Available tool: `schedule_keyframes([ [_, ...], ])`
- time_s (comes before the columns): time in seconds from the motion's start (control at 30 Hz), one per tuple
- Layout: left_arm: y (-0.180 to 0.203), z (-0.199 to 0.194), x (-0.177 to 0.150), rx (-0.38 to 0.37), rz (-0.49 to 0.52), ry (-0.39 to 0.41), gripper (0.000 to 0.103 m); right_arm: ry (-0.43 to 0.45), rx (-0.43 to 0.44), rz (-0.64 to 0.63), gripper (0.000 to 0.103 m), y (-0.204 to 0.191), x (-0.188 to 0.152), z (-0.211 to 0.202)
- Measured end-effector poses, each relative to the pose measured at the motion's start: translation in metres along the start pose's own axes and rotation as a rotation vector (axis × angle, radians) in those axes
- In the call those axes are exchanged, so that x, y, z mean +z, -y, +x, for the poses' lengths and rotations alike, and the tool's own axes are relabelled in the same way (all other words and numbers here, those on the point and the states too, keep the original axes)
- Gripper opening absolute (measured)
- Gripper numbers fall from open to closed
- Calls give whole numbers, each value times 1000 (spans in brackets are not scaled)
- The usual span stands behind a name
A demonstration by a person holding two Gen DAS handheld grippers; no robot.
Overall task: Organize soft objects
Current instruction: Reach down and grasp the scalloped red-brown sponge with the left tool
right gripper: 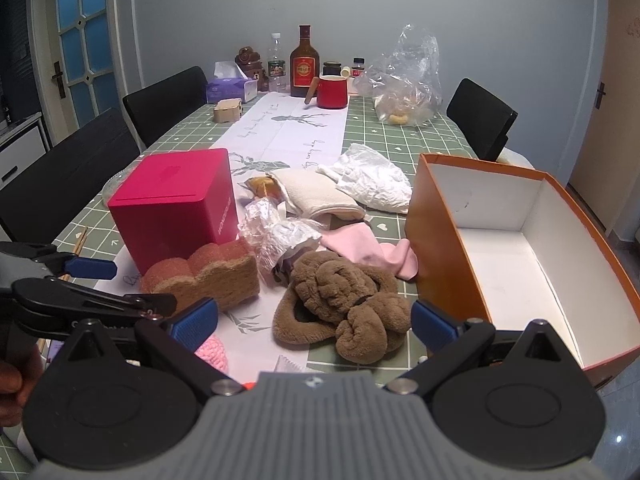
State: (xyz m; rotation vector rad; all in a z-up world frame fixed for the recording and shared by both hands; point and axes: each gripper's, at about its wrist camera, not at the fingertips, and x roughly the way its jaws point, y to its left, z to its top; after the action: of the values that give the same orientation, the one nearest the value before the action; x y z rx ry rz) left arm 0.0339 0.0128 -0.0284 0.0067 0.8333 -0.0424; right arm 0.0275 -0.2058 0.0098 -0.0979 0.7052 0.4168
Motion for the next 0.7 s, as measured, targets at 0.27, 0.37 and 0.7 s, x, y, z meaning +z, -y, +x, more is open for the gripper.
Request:
schedule_keyframes([
  [0.27,7,20,-2,4,160,29,90,-13,22,-8,100,1,-2,1],
  [0.37,9,25,-4,7,205,47,88,-20,24,-3,101,3,-2,2],
  [0.7,5,42,-12,-91,241,58,80,-40,46,-4,101,1,-3,6],
])
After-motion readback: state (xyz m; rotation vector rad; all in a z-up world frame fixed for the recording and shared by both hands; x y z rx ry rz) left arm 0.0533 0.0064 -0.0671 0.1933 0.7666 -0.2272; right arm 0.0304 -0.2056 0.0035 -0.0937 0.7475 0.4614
